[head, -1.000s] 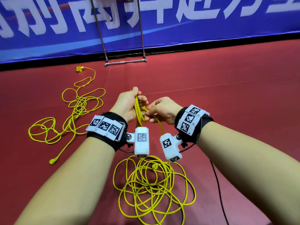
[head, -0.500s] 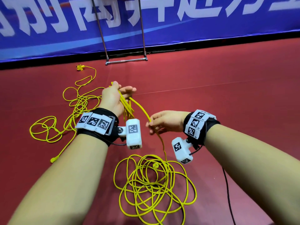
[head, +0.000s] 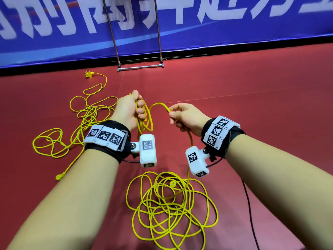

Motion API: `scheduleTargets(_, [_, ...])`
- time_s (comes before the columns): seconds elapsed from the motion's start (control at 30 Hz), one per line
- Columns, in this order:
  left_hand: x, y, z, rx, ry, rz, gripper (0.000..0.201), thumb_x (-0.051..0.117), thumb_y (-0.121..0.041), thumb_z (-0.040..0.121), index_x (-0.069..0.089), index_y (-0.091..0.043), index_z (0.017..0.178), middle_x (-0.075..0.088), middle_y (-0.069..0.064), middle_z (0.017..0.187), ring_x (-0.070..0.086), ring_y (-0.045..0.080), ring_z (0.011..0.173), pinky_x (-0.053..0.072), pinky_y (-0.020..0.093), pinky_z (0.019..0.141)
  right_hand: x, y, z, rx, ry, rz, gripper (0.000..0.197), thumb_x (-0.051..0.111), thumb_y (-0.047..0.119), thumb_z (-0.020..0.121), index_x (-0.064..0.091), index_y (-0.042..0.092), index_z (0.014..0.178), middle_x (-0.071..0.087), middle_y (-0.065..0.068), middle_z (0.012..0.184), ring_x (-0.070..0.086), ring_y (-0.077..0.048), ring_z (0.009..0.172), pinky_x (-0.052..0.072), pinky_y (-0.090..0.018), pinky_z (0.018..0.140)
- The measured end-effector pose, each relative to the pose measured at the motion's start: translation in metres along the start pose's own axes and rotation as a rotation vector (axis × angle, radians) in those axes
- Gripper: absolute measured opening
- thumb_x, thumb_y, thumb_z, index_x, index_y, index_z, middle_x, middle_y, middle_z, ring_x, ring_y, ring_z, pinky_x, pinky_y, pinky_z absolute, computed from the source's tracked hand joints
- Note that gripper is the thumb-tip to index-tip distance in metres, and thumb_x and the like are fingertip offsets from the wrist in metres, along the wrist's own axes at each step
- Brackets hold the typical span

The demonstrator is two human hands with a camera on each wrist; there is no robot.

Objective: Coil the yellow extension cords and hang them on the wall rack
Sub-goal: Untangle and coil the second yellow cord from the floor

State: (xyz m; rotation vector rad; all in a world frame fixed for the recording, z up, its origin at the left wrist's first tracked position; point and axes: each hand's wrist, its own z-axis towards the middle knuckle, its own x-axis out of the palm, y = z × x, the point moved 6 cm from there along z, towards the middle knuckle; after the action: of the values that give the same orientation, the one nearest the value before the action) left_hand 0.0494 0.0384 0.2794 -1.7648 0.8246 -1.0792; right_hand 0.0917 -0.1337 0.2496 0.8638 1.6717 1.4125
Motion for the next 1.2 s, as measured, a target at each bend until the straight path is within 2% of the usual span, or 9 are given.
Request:
scheduleTargets(0.1, [0.006, 0.003, -0.002, 0.01, 0.014, 0.02, 0.034, 0.034, -0.032, 0.107, 0.042, -0.017, 0.077, 0.035, -0.006, 0.05, 0.024, 0.007, 0.033, 0.017, 0.014, 0.04, -0.002, 0.006, 0.001, -0.007, -0.076, 0.032, 0.012, 0.049, 0.003, 0.095, 0.053, 0.012, 0.089, 0.059, -0.009, 0.065, 0.033, -0.012, 0.04, 0.024, -0.017, 0.042])
scheduleTargets(0.3, [0.002, 0.004, 0.002, 0.035, -0.044, 0.067, 0.035, 0.034, -0.034, 0.107, 0.042, -0.019, 0.076, 0.033, -0.005, 0.06, 0.024, 0.006, 0.033, 0.016, 0.016, 0.038, -0.015, 0.009, 0.003, -0.004, -0.214, 0.071, 0.01, 0.052, 0.001, 0.091, 0.058, 0.009, 0.088, 0.06, -0.01, 0.063, 0.031, -0.012, 0.038, 0.023, -0.016, 0.042])
scheduleTargets(0.43, [0.003, 0.009, 0.003, 0.012, -0.03, 0.111, 0.034, 0.036, -0.034, 0.105, 0.043, -0.019, 0.075, 0.033, -0.005, 0.06, 0.023, 0.006, 0.032, 0.017, 0.014, 0.037, -0.009, 0.013, 0.001, -0.017, -0.205, 0.104, 0.007, 0.053, 0.003, 0.093, 0.058, 0.008, 0.092, 0.061, -0.009, 0.064, 0.034, -0.013, 0.04, 0.025, -0.017, 0.04])
scheduleTargets(0.63, [0.014, 0.02, 0.002, -0.058, 0.069, 0.118, 0.04, 0.034, -0.044, 0.104, 0.046, -0.018, 0.076, 0.036, -0.004, 0.053, 0.024, 0.009, 0.032, 0.018, 0.013, 0.037, 0.007, 0.019, 0.001, -0.016, -0.177, 0.171, 0.011, 0.049, -0.001, 0.093, 0.054, 0.008, 0.092, 0.058, -0.01, 0.064, 0.038, -0.014, 0.043, 0.026, -0.017, 0.041])
scheduleTargets(0.73, [0.018, 0.025, 0.002, -0.073, 0.074, 0.124, 0.043, 0.031, -0.047, 0.104, 0.048, -0.017, 0.077, 0.038, -0.004, 0.051, 0.025, 0.01, 0.032, 0.019, 0.014, 0.037, 0.012, 0.022, -0.001, -0.016, -0.128, 0.159, 0.018, 0.049, -0.007, 0.087, 0.058, 0.007, 0.093, 0.058, -0.012, 0.067, 0.041, -0.015, 0.046, 0.028, -0.019, 0.041])
scheduleTargets(0.87, [0.021, 0.033, 0.004, -0.117, 0.098, 0.129, 0.046, 0.029, -0.05, 0.103, 0.048, -0.016, 0.079, 0.038, -0.002, 0.053, 0.026, 0.011, 0.034, 0.021, 0.014, 0.038, 0.018, 0.023, -0.003, -0.022, -0.066, 0.159, 0.025, 0.046, -0.01, 0.086, 0.062, 0.008, 0.093, 0.055, -0.012, 0.07, 0.047, -0.016, 0.053, 0.035, -0.024, 0.045])
scheduleTargets(1.0, [0.022, 0.038, 0.004, -0.149, 0.113, 0.125, 0.047, 0.029, -0.05, 0.103, 0.047, -0.015, 0.075, 0.037, -0.001, 0.053, 0.027, 0.012, 0.034, 0.022, 0.015, 0.039, 0.025, 0.025, -0.006, -0.053, -0.025, 0.113, 0.034, 0.042, -0.012, 0.086, 0.065, 0.008, 0.099, 0.053, -0.01, 0.064, 0.048, -0.018, 0.055, 0.039, -0.028, 0.048])
scheduleTargets(1.13, [0.024, 0.042, 0.004, -0.17, 0.136, 0.122, 0.05, 0.028, -0.049, 0.102, 0.045, -0.015, 0.069, 0.036, 0.001, 0.053, 0.028, 0.014, 0.038, 0.02, 0.016, 0.039, 0.031, 0.026, -0.007, -0.067, -0.063, 0.061, 0.036, 0.044, -0.013, 0.086, 0.065, 0.003, 0.111, 0.054, -0.009, 0.062, 0.049, -0.018, 0.053, 0.042, -0.025, 0.044])
scheduleTargets(1.2, [0.024, 0.044, 0.005, -0.167, 0.132, 0.137, 0.053, 0.029, -0.049, 0.102, 0.044, -0.014, 0.064, 0.037, 0.001, 0.048, 0.031, 0.015, 0.038, 0.02, 0.015, 0.039, 0.031, 0.028, -0.008, -0.084, -0.104, 0.033, 0.031, 0.049, -0.011, 0.085, 0.063, 0.0, 0.11, 0.058, -0.009, 0.062, 0.051, -0.019, 0.052, 0.043, -0.025, 0.044])
